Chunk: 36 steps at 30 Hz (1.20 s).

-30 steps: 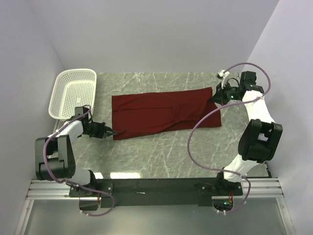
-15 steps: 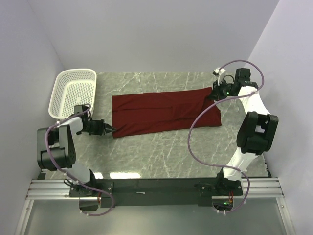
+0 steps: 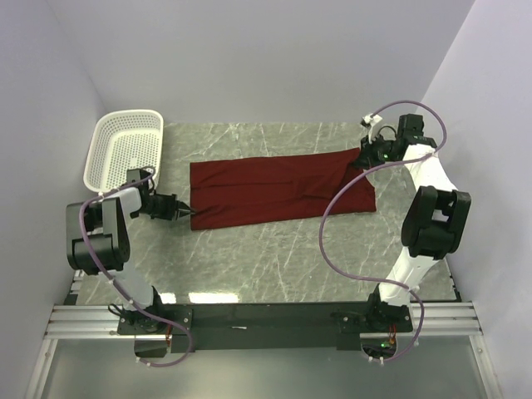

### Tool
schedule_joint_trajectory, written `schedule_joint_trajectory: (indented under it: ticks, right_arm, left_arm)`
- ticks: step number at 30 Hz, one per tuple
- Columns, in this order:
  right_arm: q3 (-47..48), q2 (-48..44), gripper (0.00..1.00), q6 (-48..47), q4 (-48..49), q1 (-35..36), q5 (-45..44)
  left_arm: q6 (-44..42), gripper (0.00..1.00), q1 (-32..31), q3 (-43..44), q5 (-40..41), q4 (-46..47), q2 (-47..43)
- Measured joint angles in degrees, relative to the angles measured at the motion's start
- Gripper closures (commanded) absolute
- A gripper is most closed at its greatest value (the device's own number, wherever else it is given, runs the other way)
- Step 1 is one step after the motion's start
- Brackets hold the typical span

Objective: Fold and stack the t-shirts
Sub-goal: Fold the tshirt

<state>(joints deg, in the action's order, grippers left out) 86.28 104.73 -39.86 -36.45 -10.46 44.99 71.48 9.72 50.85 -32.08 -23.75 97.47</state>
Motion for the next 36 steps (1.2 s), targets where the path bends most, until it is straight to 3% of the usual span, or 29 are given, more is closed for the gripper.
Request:
schedule_joint_trajectory:
  ticks: [9,36]
  right_arm:
    - [0.02,0.5,1.0,0.9,0.42,0.15,-1.03]
    - [6.1,5.42,1.0,5.07,2.34,3.28,-5.55]
  left_arm:
    - [-2.95,1.0,0.0,4.13,0.48,-0.94,3.65]
    - [-4.79,1.0,0.0,4.44,0.92,-0.94,4.74]
